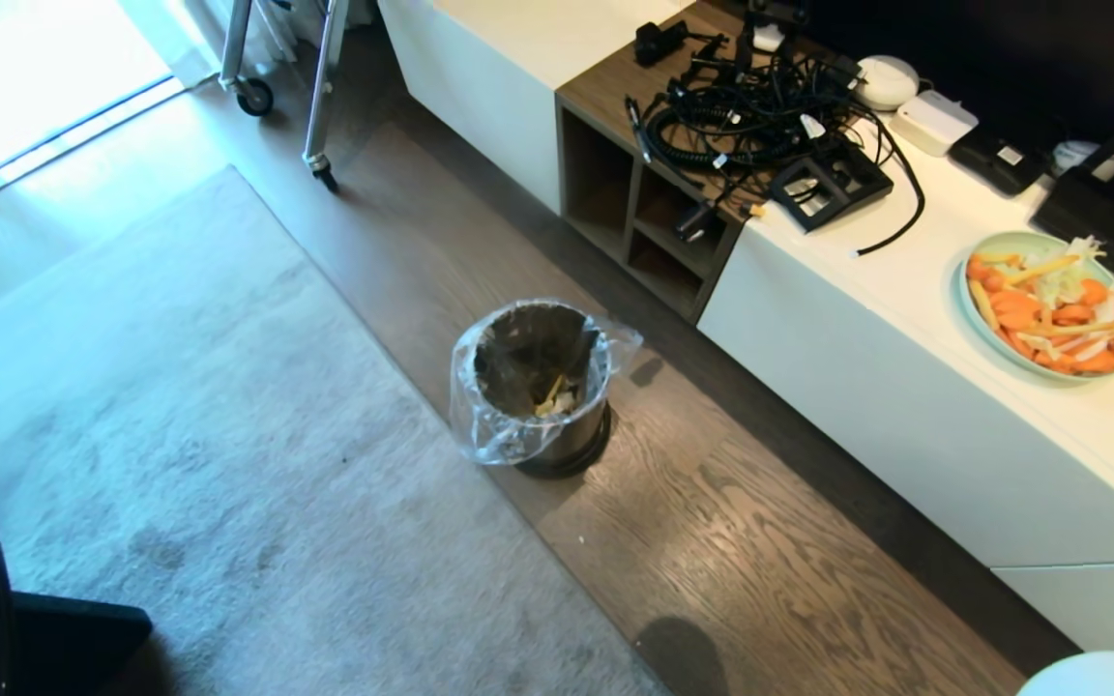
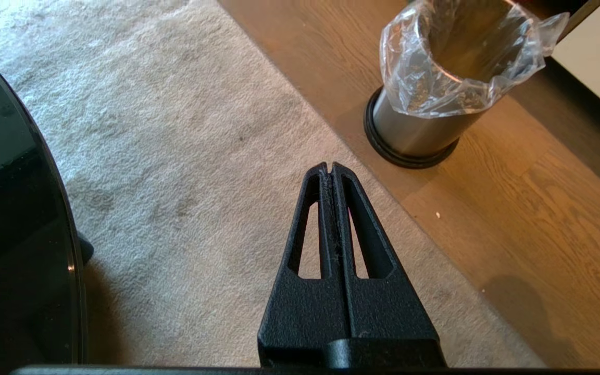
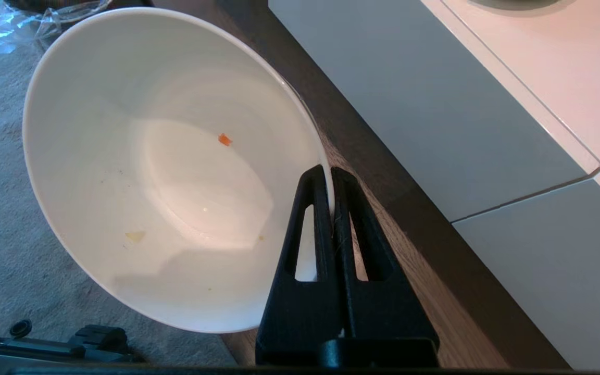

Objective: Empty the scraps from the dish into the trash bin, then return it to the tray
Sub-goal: Put the bowl back to the table

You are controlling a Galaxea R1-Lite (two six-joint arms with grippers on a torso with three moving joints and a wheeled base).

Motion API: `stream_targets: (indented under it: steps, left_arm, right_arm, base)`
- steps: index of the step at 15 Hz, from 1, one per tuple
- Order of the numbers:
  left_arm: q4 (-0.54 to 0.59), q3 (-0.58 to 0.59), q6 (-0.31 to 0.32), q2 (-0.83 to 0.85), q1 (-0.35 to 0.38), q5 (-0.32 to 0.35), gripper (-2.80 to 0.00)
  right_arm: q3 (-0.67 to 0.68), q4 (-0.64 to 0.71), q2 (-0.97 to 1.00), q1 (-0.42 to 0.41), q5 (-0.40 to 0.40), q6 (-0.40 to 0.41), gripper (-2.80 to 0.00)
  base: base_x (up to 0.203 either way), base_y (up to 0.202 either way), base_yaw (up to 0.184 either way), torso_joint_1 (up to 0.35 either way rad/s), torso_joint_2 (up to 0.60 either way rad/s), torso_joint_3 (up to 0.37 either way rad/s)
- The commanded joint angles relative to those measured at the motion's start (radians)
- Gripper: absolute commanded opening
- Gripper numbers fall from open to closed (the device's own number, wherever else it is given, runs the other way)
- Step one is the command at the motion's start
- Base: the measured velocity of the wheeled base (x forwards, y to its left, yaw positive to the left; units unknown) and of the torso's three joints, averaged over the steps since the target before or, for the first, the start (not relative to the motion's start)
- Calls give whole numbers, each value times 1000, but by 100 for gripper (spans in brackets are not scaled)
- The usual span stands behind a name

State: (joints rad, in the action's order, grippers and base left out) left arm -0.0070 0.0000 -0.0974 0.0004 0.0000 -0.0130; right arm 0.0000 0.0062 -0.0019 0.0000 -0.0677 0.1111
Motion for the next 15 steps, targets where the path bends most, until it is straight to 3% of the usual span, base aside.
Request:
stream_targets:
  steps: [1, 15]
  left_arm:
    - [-1, 0, -1, 0, 0, -1, -280]
    - [-1, 0, -2, 0, 0, -1, -280]
  right_arm:
    - [0, 0, 2, 0, -1, 1, -280]
    - [0, 0, 2, 0, 0, 1, -280]
  base:
    - [0, 0, 0, 3, 1, 198]
    - [0, 0, 0, 3, 3, 203]
